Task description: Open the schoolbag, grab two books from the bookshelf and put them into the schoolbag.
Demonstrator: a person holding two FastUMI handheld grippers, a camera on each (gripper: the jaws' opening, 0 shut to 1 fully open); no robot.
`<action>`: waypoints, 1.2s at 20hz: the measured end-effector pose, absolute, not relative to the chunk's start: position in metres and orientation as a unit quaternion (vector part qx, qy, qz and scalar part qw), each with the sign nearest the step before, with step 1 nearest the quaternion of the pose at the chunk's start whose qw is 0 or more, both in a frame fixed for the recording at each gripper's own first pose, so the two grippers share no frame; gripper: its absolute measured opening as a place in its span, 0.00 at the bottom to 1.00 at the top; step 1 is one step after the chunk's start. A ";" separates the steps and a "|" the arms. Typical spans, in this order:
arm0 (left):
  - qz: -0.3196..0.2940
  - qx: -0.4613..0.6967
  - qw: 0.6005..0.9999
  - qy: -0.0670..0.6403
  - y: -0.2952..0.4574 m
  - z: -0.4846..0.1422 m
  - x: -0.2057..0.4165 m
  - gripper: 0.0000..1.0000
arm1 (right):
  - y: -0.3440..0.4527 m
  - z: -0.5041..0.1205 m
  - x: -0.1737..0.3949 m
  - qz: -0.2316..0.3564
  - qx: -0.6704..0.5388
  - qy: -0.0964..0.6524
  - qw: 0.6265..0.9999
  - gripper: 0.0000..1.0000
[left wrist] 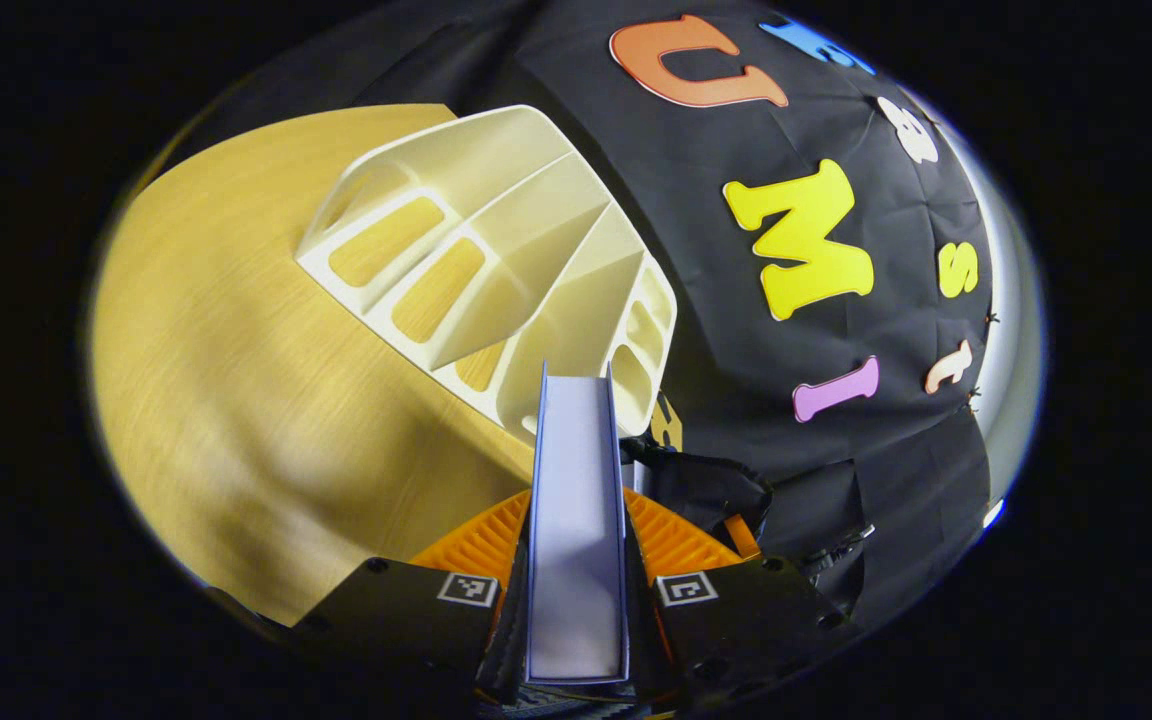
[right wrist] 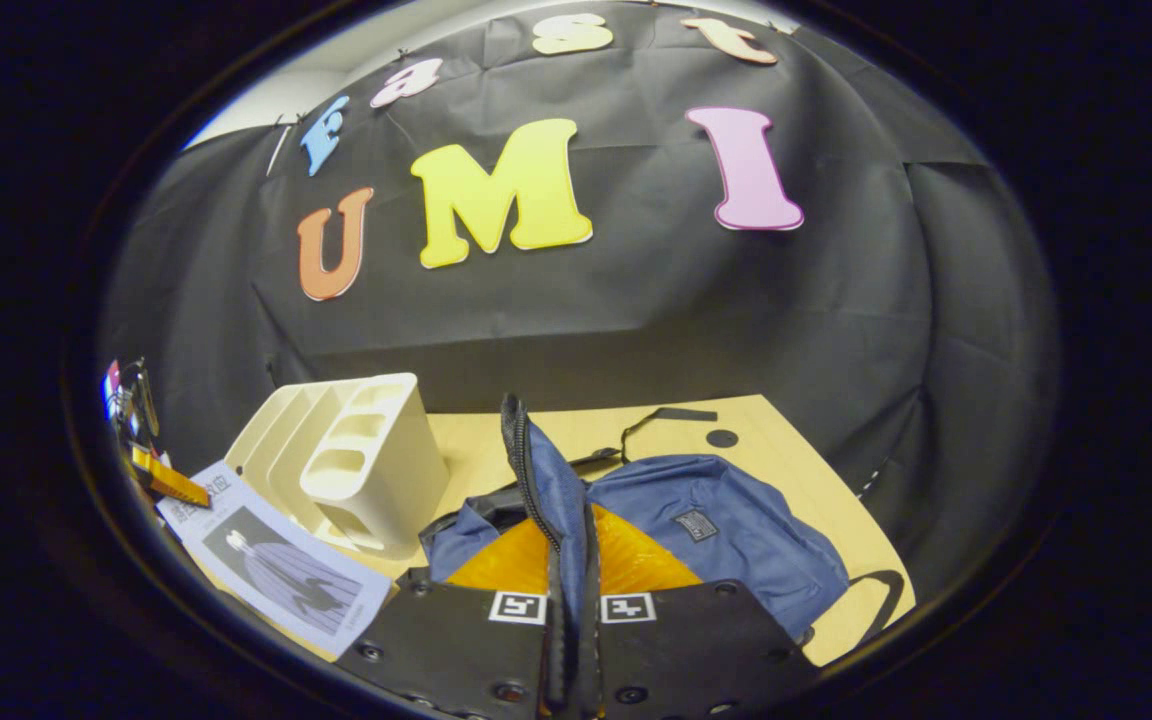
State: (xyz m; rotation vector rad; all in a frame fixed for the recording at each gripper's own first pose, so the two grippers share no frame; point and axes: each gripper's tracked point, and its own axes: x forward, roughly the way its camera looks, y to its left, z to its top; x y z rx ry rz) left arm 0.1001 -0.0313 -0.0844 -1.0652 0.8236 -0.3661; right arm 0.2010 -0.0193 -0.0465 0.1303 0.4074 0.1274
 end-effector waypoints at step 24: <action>-0.173 -0.451 0.827 0.286 -0.207 -0.106 0.189 0.43 | -0.044 0.014 0.215 0.111 0.041 0.154 0.981 0.05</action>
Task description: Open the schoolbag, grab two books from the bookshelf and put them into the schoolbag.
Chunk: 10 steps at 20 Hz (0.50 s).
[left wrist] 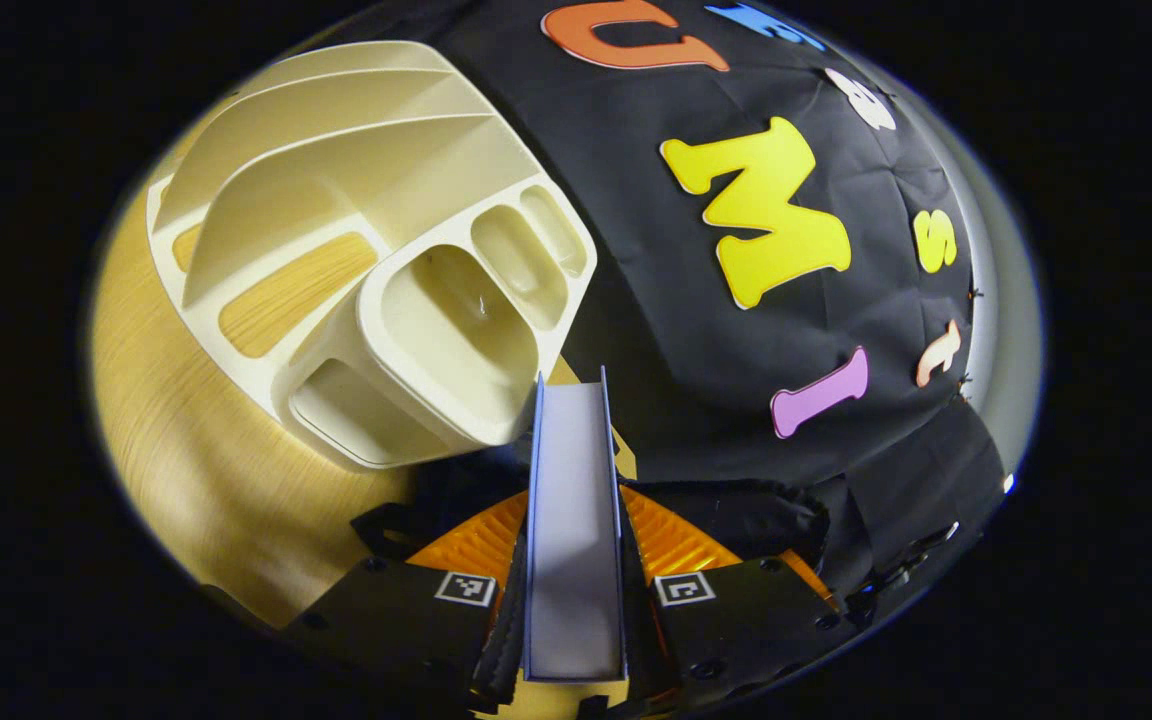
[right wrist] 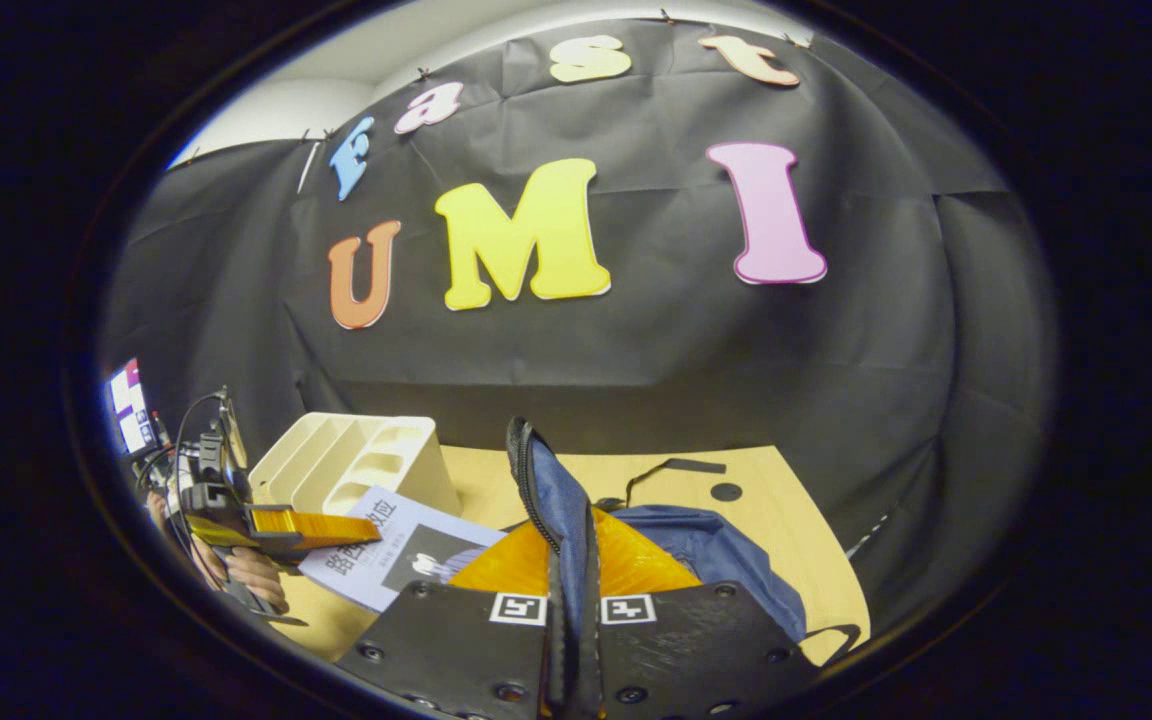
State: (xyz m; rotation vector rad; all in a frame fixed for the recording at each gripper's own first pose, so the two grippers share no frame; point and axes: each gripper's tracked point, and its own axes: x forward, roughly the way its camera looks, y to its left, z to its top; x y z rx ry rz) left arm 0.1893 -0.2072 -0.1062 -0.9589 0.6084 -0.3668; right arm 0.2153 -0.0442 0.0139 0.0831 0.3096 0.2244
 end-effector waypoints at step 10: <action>-0.186 -0.353 0.875 0.274 -0.274 -0.131 0.190 0.45 | -0.044 0.037 0.215 0.128 0.035 0.123 0.984 0.05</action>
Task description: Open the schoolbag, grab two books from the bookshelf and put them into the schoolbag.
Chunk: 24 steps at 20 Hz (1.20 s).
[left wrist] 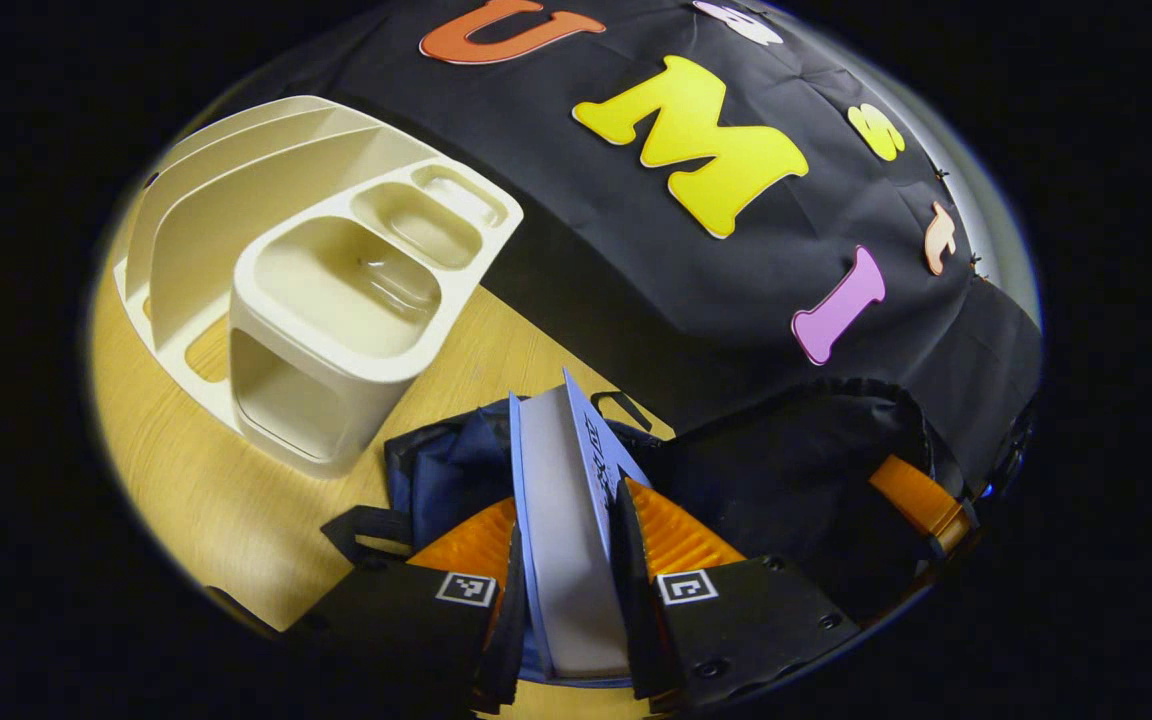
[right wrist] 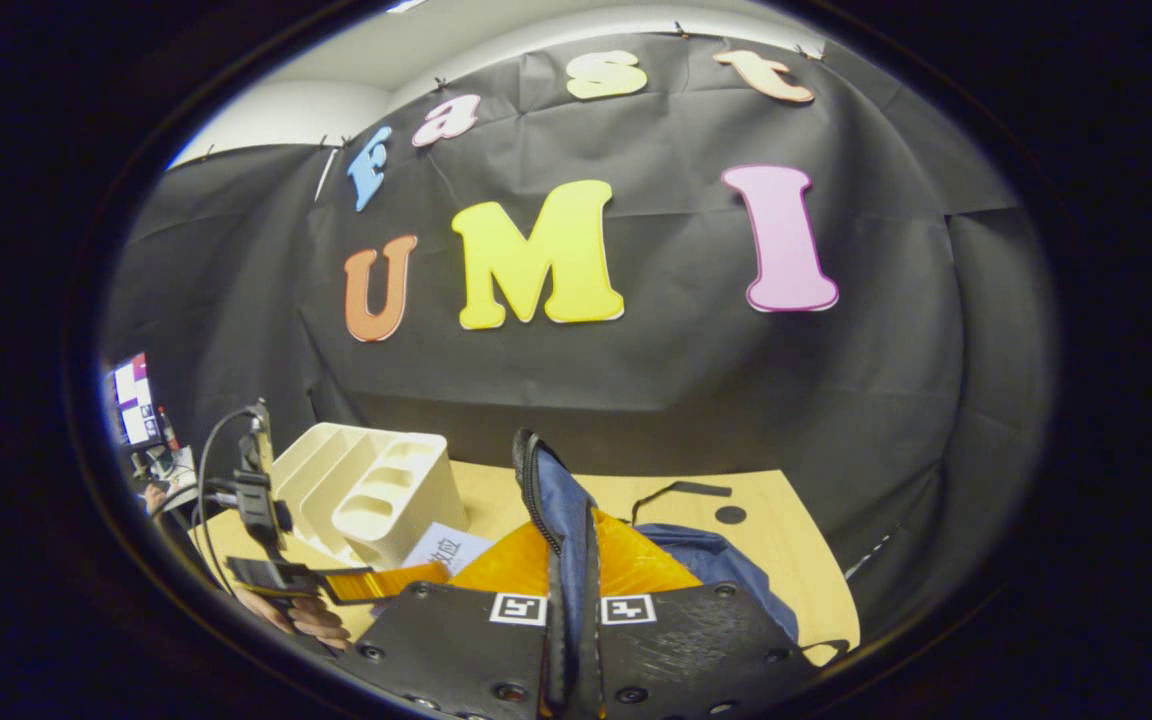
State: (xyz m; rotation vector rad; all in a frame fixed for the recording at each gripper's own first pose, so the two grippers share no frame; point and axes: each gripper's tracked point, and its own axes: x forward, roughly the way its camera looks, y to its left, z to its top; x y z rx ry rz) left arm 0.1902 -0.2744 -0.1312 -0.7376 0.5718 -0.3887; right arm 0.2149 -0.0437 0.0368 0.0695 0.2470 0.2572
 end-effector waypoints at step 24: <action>-0.186 -0.338 0.876 0.289 -0.369 -0.166 0.202 0.68 | -0.077 0.012 0.212 0.130 0.102 0.123 0.979 0.05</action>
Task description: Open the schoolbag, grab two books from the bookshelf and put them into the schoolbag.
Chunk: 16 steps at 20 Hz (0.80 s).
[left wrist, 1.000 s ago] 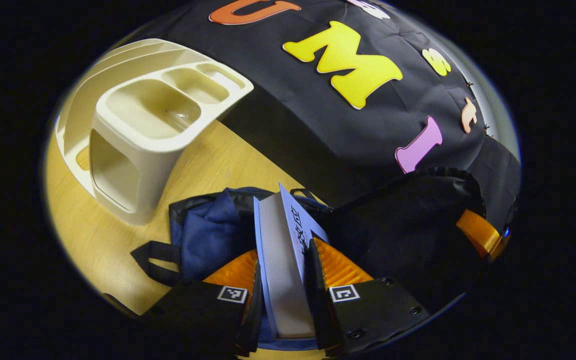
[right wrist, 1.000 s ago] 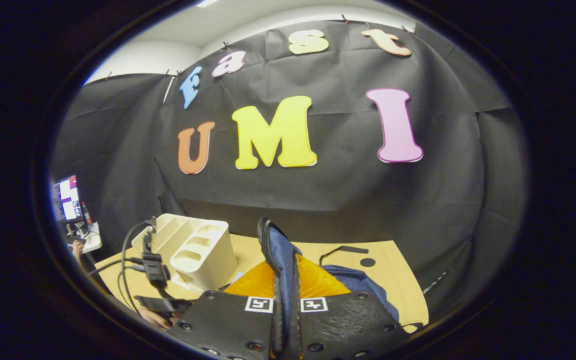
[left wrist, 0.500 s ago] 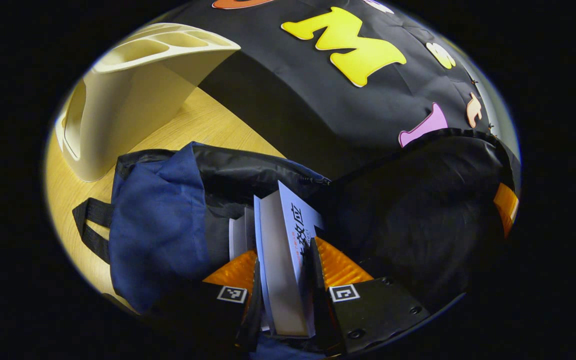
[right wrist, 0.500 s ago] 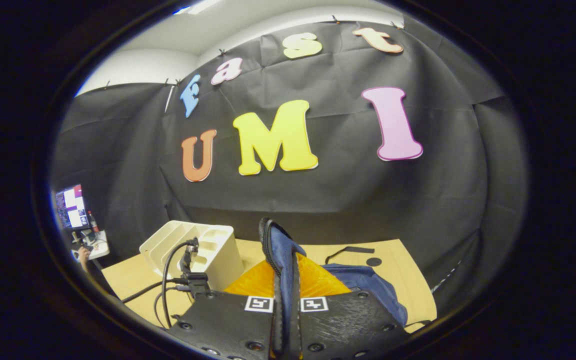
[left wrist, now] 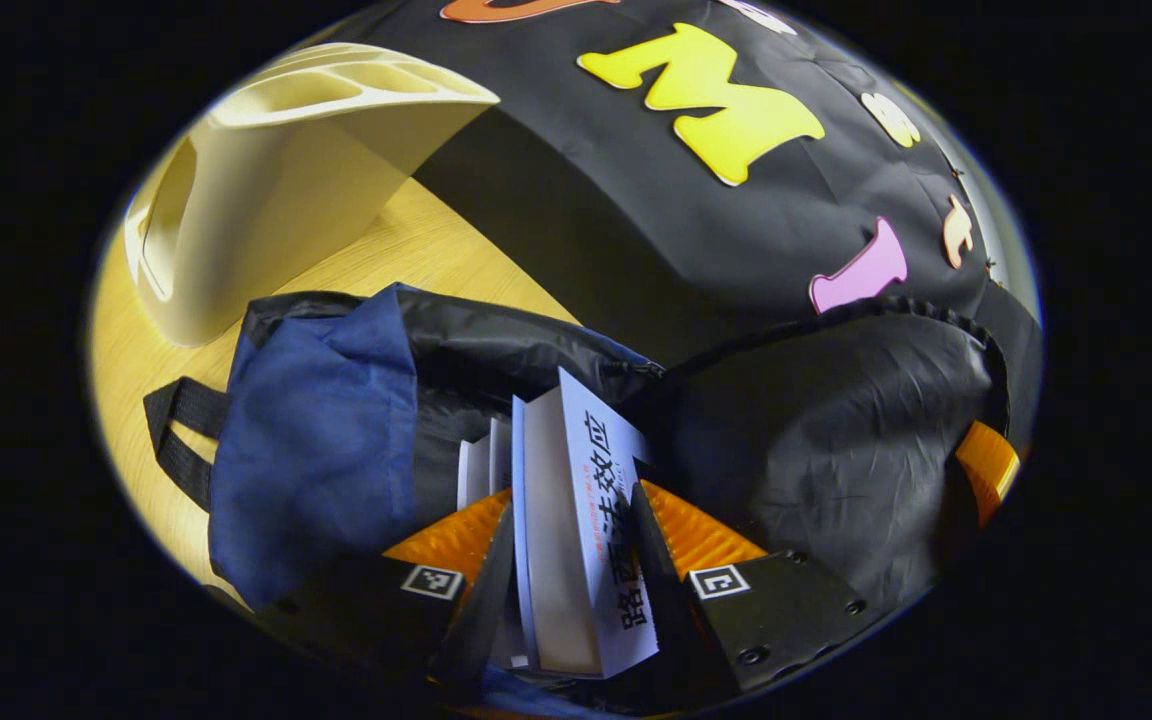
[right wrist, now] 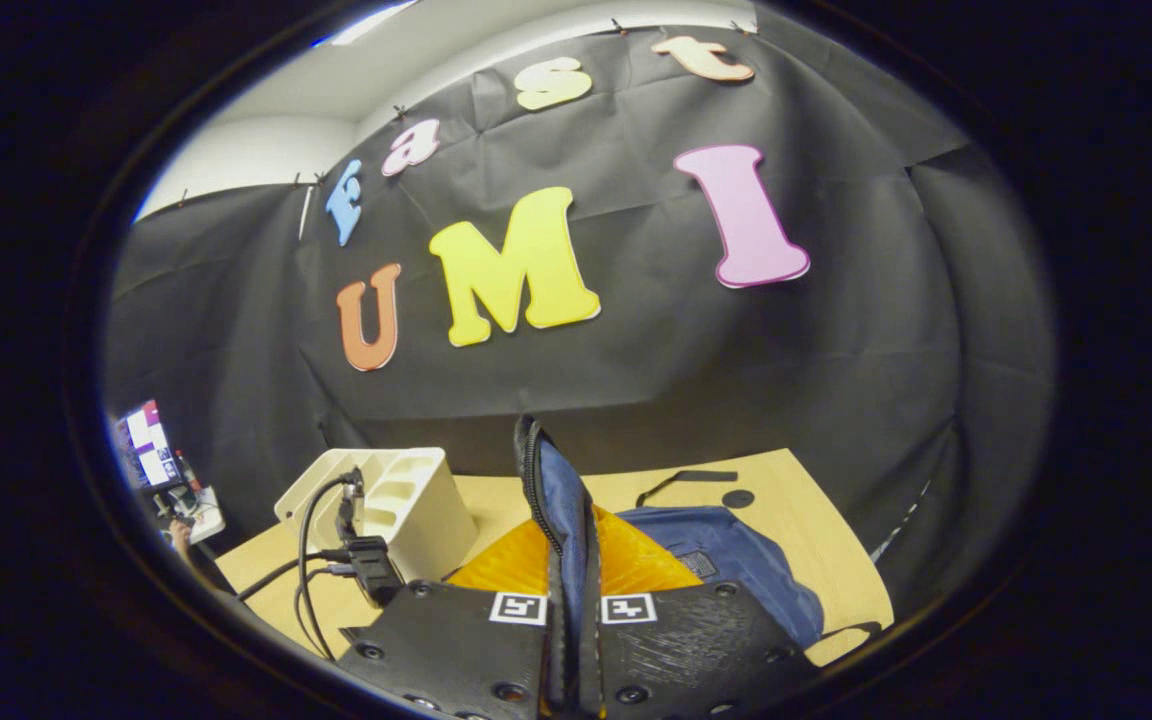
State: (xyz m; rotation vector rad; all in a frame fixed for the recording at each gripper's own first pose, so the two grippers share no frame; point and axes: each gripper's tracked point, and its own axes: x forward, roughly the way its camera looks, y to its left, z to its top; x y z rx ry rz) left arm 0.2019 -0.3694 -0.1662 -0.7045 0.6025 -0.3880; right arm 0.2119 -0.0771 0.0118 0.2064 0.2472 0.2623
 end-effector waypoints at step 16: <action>-0.109 -0.138 0.953 0.247 -0.257 -0.153 0.184 1.00 | -0.084 -0.023 0.188 0.071 0.096 0.163 0.979 0.07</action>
